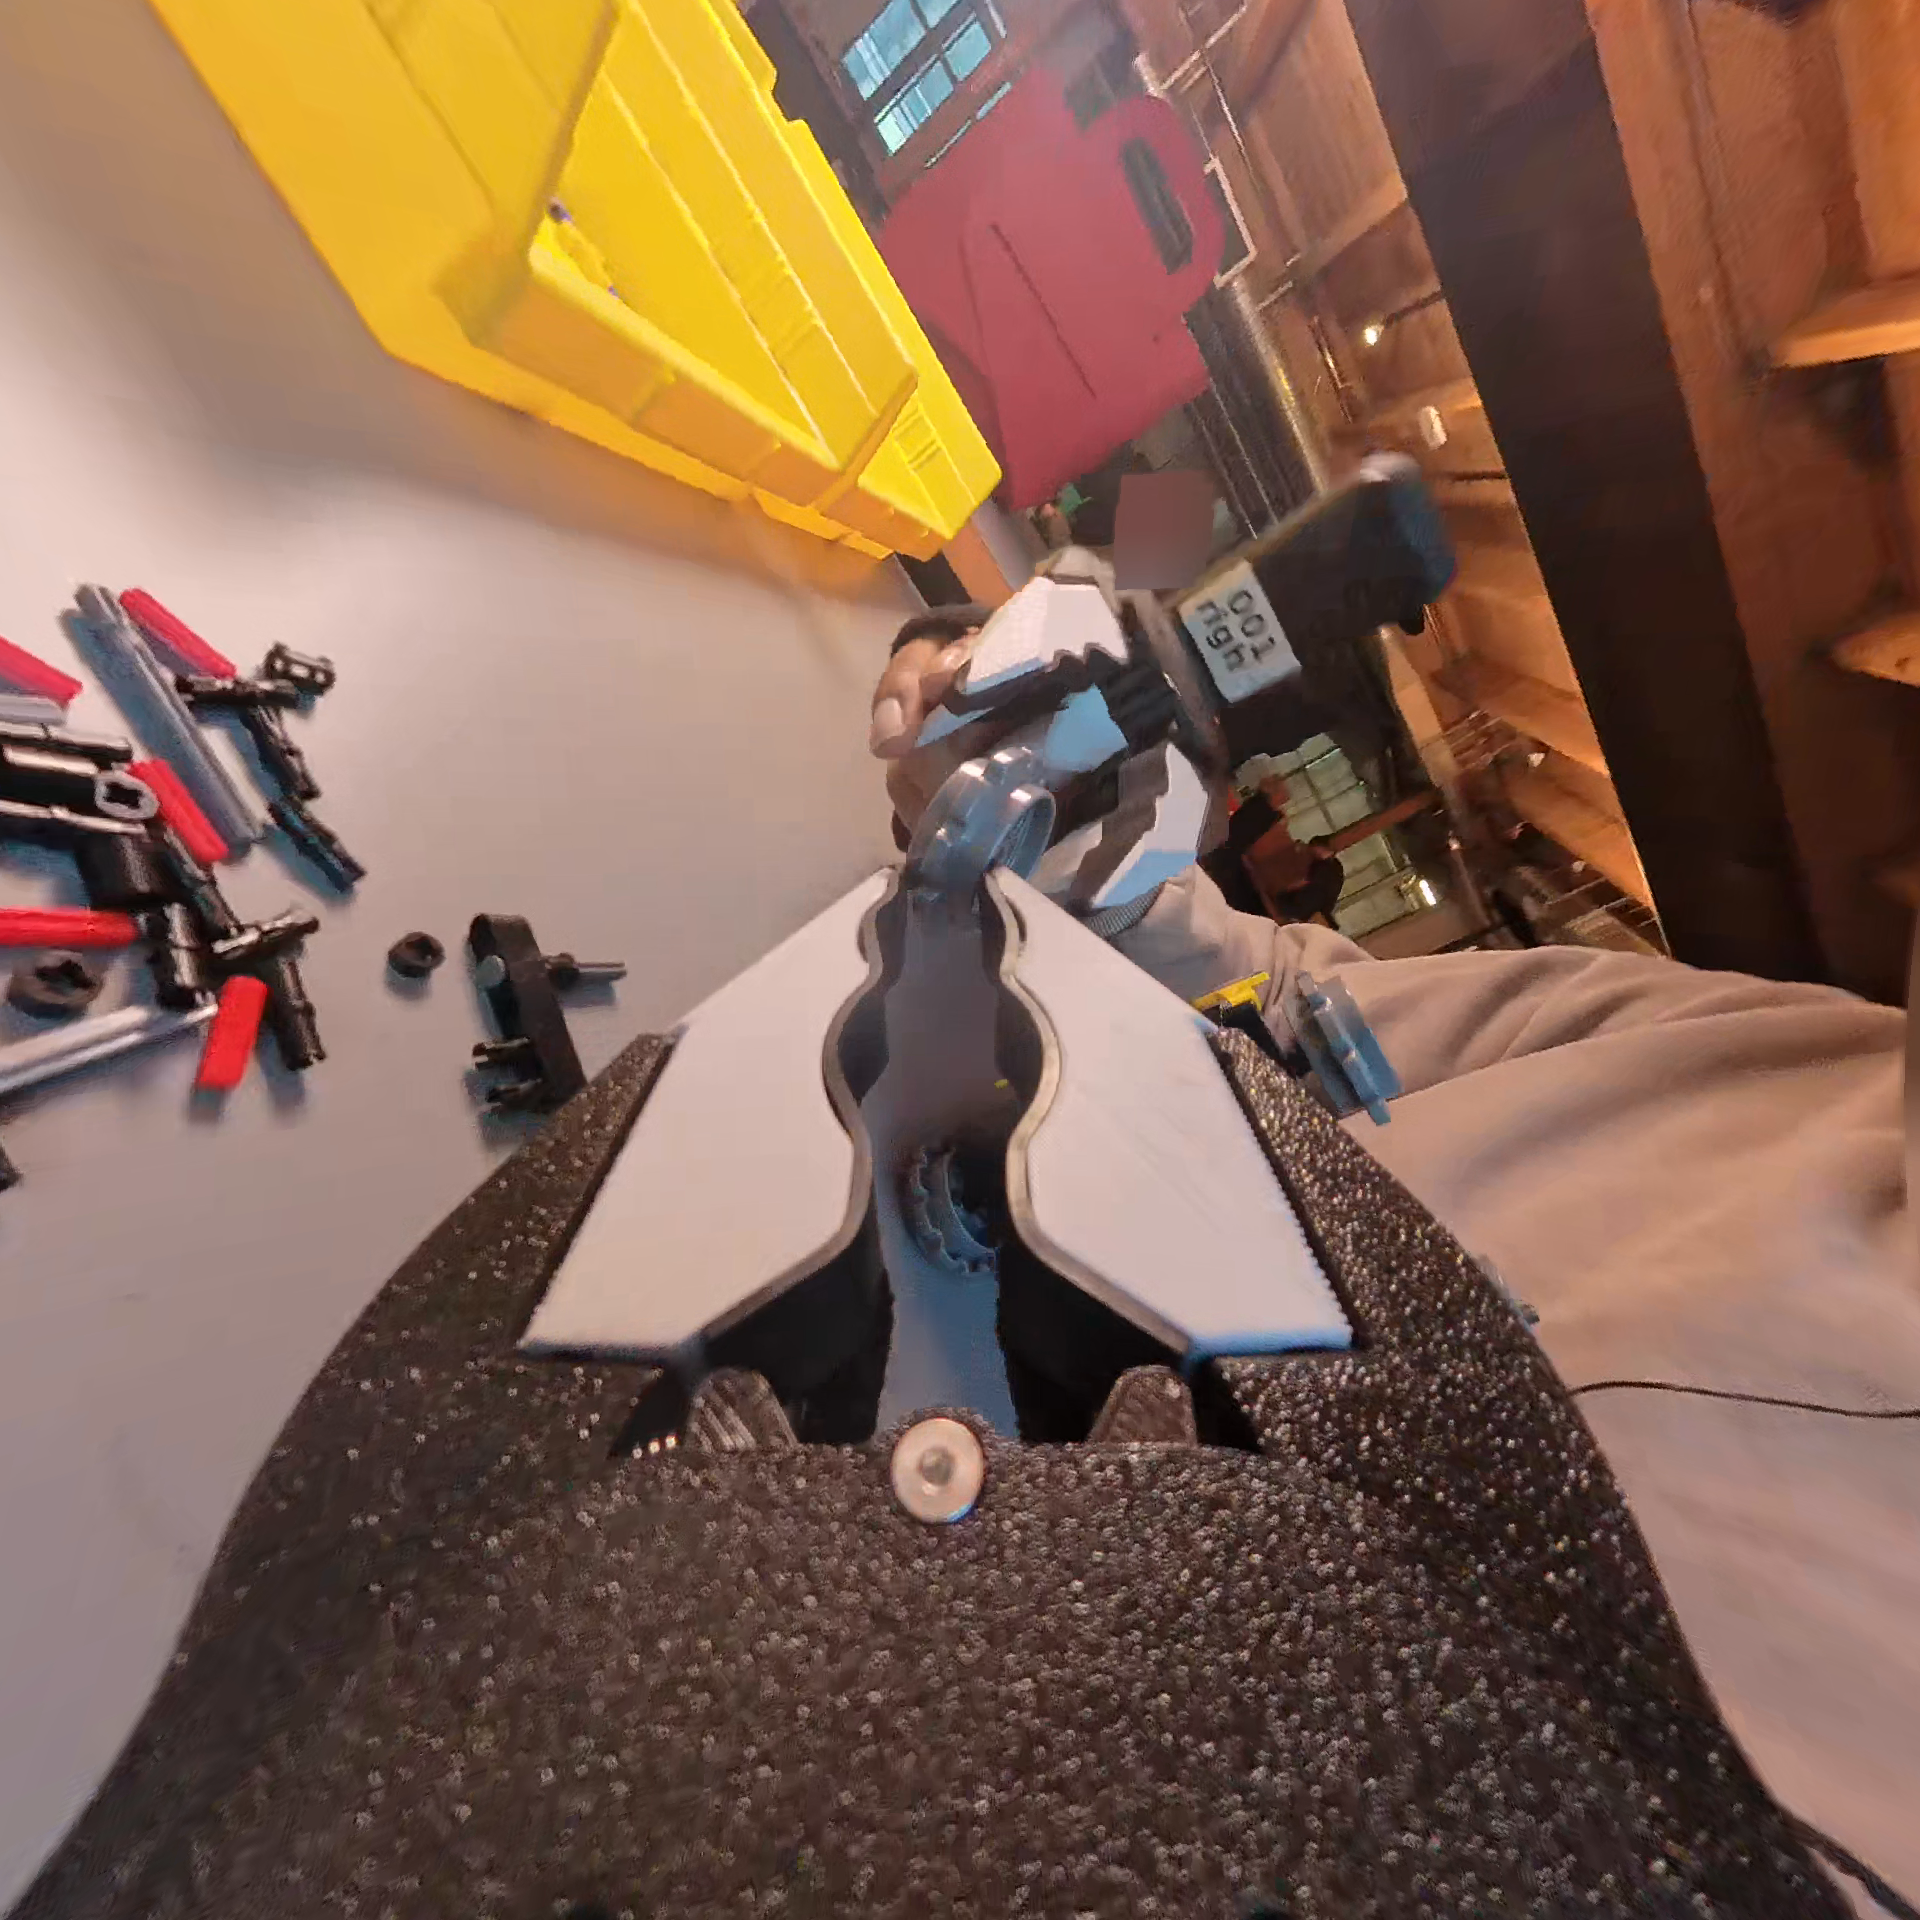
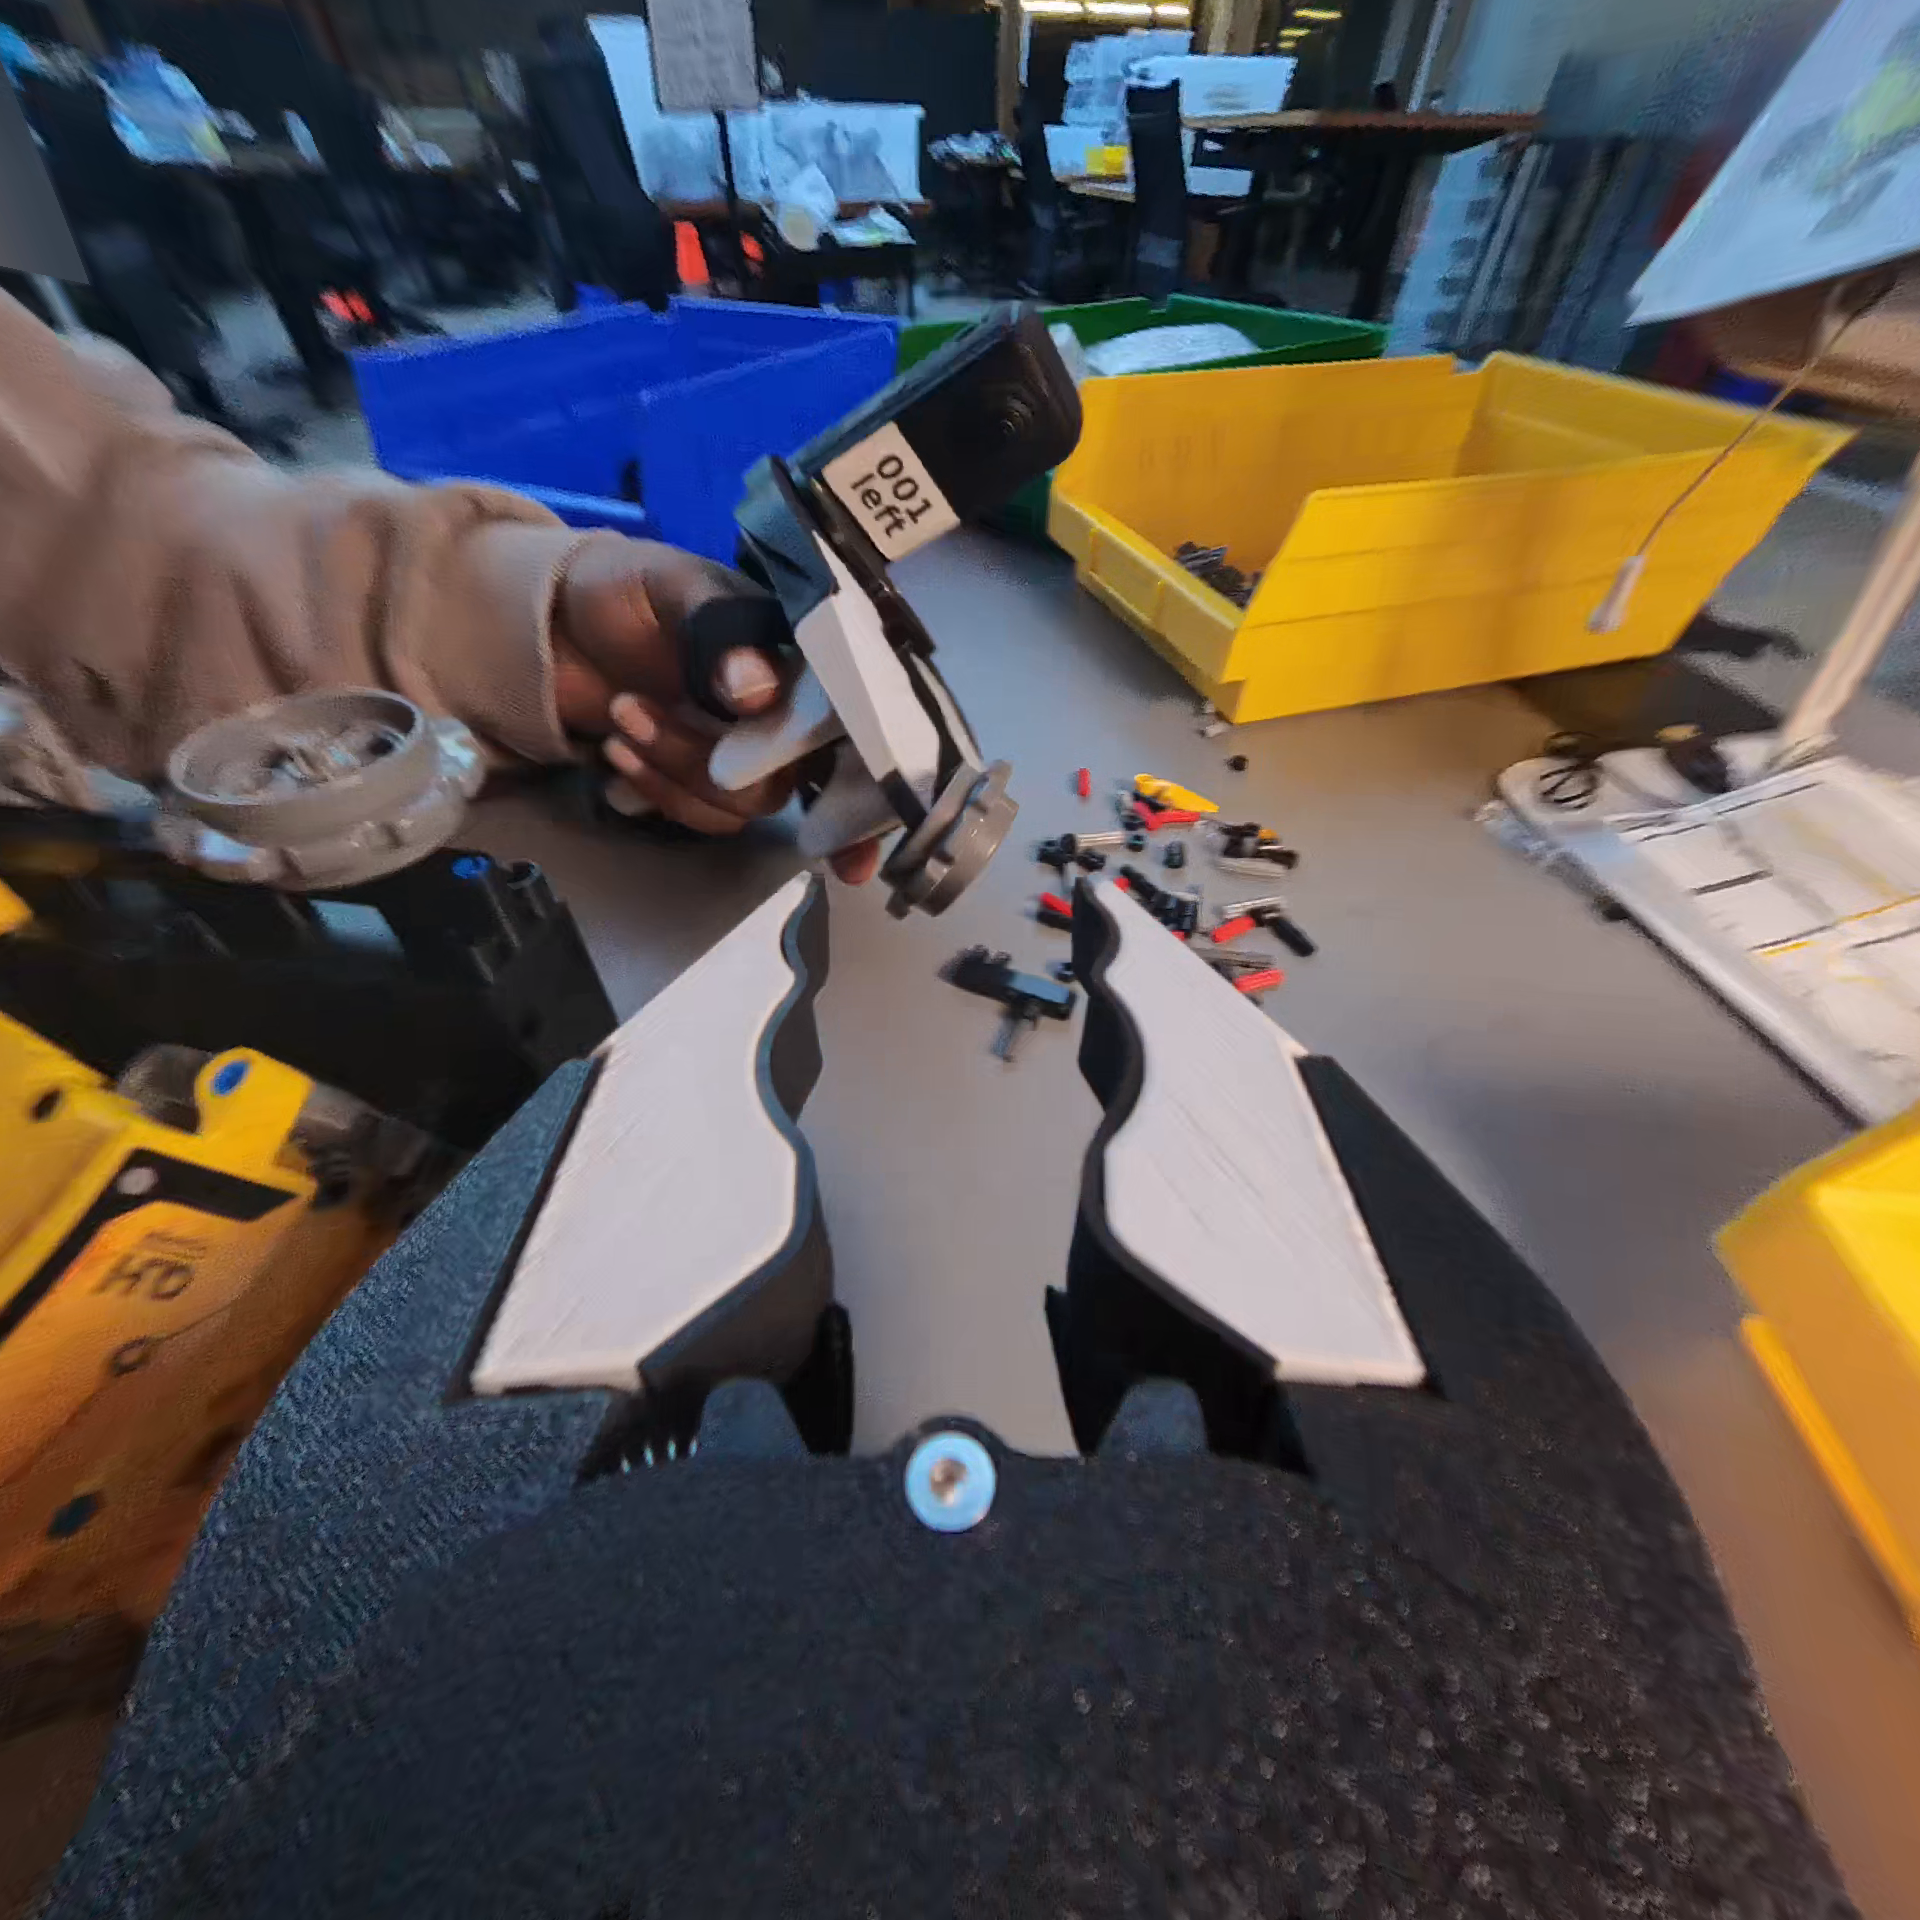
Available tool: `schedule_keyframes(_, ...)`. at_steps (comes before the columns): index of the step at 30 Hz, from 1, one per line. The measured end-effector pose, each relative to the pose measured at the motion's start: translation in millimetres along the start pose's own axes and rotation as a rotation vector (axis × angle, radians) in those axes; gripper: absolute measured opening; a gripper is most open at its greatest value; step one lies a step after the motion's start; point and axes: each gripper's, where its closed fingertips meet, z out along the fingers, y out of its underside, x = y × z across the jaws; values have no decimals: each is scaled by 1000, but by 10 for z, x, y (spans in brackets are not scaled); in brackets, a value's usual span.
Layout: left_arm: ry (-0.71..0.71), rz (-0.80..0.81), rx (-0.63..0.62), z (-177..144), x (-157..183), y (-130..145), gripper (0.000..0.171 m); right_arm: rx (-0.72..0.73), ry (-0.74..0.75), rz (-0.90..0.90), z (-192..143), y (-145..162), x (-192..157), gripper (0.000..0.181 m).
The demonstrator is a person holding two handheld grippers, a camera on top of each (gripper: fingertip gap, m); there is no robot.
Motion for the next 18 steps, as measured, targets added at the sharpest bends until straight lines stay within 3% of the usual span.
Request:
schedule_keyframes(2,-17,-42,-17,32,-41,50,13,-44,144,-223,48,12,77,54)
schedule_keyframes(5,-27,-98,-16,55,-96,78,14,-114,201,-456,113,73,44,54)
schedule_keyframes(9,30,-149,8,65,-62,46,14,-179,199,-541,184,187,12,52)
schedule_keyframes(11,37,-160,15,66,-69,35,14,-191,231,-580,183,185,52,33)
schedule_keyframes(14,41,-150,25,58,-60,10,13,-168,233,-541,181,155,62,34)
schedule_keyframes(18,28,-157,20,55,-91,27,13,-155,255,-528,174,92,86,62)
